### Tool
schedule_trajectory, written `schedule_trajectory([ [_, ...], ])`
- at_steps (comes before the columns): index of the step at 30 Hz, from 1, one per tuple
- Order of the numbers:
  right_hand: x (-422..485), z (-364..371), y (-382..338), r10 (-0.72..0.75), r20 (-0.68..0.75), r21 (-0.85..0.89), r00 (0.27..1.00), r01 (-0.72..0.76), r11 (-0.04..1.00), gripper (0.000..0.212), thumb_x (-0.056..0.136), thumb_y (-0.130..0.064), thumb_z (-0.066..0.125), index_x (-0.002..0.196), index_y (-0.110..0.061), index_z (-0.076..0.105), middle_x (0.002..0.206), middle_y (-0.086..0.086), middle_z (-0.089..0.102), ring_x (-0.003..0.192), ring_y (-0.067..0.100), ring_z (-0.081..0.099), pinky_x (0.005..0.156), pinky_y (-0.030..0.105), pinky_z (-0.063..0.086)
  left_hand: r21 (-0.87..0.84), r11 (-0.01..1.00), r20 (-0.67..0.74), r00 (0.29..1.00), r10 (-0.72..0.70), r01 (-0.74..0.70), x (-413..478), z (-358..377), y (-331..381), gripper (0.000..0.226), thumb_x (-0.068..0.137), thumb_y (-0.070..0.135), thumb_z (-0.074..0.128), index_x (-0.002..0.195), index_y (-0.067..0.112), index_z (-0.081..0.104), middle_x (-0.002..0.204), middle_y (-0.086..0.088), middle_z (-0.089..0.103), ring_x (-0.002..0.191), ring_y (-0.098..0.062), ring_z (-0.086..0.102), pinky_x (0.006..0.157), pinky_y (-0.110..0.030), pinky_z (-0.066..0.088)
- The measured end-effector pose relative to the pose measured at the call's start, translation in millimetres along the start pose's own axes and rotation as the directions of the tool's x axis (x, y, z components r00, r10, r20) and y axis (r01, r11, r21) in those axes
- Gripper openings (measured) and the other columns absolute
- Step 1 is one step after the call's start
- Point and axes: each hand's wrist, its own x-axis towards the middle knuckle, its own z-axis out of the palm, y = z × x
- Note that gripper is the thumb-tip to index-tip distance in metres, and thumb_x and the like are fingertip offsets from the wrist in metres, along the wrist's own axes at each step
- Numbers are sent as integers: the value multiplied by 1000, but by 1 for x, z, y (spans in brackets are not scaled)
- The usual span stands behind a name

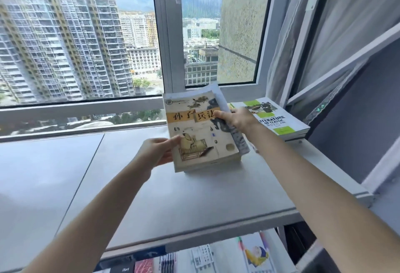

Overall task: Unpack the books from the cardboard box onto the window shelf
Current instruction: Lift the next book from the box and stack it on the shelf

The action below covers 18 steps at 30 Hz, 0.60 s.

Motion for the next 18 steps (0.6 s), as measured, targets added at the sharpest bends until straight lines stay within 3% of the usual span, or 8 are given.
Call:
schedule_trajectory([
  [3,41,-3,8,57,8,-77,998,-57,995,39,84,-25,71,55,-12,48,37,-9,49,27,-2,44,28,7,28,-36,996,-36,996,-82,81,36,11,3,15,84,21,69,82,6,67,64,-3,74,56,-11,71,52,-18,56],
  [6,75,-2,25,142,11,-182,990,-138,974,38,82,-34,71,75,-5,47,53,-3,44,38,4,45,27,9,26,-24,989,-63,987,-147,146,64,15,-1,18,83,22,69,83,5,66,65,-3,75,56,-12,71,52,-18,56],
  [8,90,2,40,181,51,-228,982,-165,960,40,82,-39,70,71,-8,49,47,-4,48,43,7,47,37,14,34,27,982,-80,980,-184,187,75,15,-7,22,83,26,70,88,5,67,72,-6,76,62,-14,72,56,-19,57],
  [10,100,4,54,177,64,-253,982,-156,955,43,80,-45,70,58,-13,52,50,-3,45,49,12,44,47,25,32,90,975,-96,976,-197,205,81,15,-13,27,84,30,68,92,5,67,77,-8,73,60,-14,69,57,-19,57],
  [14,107,3,69,159,93,-189,983,-140,972,51,79,-49,68,38,-19,62,35,-13,44,48,10,38,49,25,27,233,952,-103,978,-180,199,84,16,-16,31,87,37,63,90,6,64,72,-6,64,53,-12,50,59,-21,47],
  [18,109,-1,73,125,131,-102,983,-112,989,40,81,-44,68,50,-19,65,55,-8,58,61,14,50,57,28,34,329,927,-82,984,-160,178,81,19,-15,34,89,42,59,83,9,59,68,-5,57,52,-12,43,52,-21,36],
])
